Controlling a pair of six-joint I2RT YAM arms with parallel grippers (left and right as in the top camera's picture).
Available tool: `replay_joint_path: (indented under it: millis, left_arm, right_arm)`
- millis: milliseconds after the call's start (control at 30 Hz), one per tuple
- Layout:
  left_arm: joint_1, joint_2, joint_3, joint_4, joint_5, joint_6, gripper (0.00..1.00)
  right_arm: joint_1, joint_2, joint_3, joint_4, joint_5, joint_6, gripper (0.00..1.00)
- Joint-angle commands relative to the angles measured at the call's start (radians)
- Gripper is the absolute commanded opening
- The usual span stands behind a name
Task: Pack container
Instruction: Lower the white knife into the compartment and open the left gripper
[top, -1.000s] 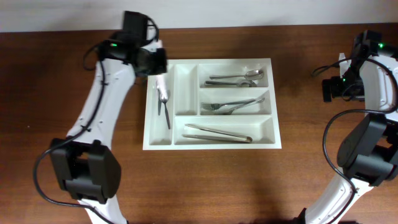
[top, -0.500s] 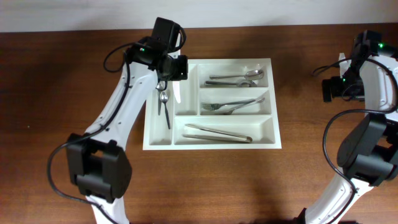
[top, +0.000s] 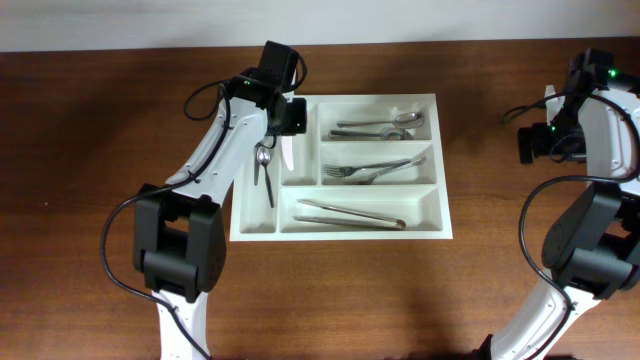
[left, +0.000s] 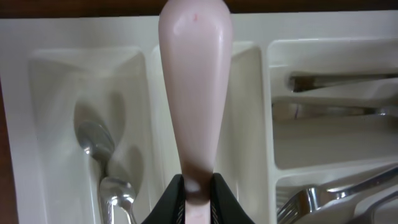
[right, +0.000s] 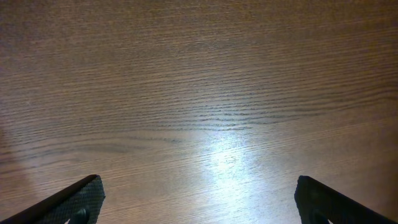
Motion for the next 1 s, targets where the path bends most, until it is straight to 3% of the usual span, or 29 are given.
replay_joint_path:
  millis: [0, 467, 600, 667, 733, 800, 933, 967]
  left_arm:
    - [-0.015, 0.024, 0.015, -0.001, 0.011, -0.009, 0.02]
    - [-0.039, 0.053, 0.015, 0.006, 0.011, -0.009, 0.03]
    - [-0.039, 0.053, 0.015, 0.006, 0.01, -0.009, 0.1]
    - [-0.039, 0.053, 0.015, 0.007, 0.01, -0.009, 0.16]
    - [-0.039, 0.053, 0.015, 0.007, 0.01, -0.009, 0.31]
    - [-0.039, 0.053, 0.015, 0.011, 0.006, -0.009, 0.52]
    - [-0.039, 0.053, 0.015, 0.034, 0.006, -0.008, 0.57]
    - [-0.039, 0.053, 0.016, 0.041, 0.006, -0.008, 0.64]
  right_arm:
    - [-0.003, -0.009, -0.006, 0.0, 0.013, -0.003, 0.99]
    - [-0.003, -0.009, -0.006, 0.0, 0.013, -0.003, 0.99]
    - [-0.003, -0.009, -0.006, 0.0, 0.013, -0.003, 0.99]
    - [-0.003, -0.009, -0.006, 0.0, 0.013, -0.003, 0.99]
    - [-0.003, -0.009, -0.006, 0.0, 0.013, -0.003, 0.99]
    - [-0.003, -0.009, -0.006, 0.0, 0.013, -0.003, 0.99]
    - [-0.003, -0.009, -0.006, 0.0, 0.013, -0.003, 0.99]
    - [-0.003, -0.009, -0.006, 0.0, 0.013, -0.003, 0.99]
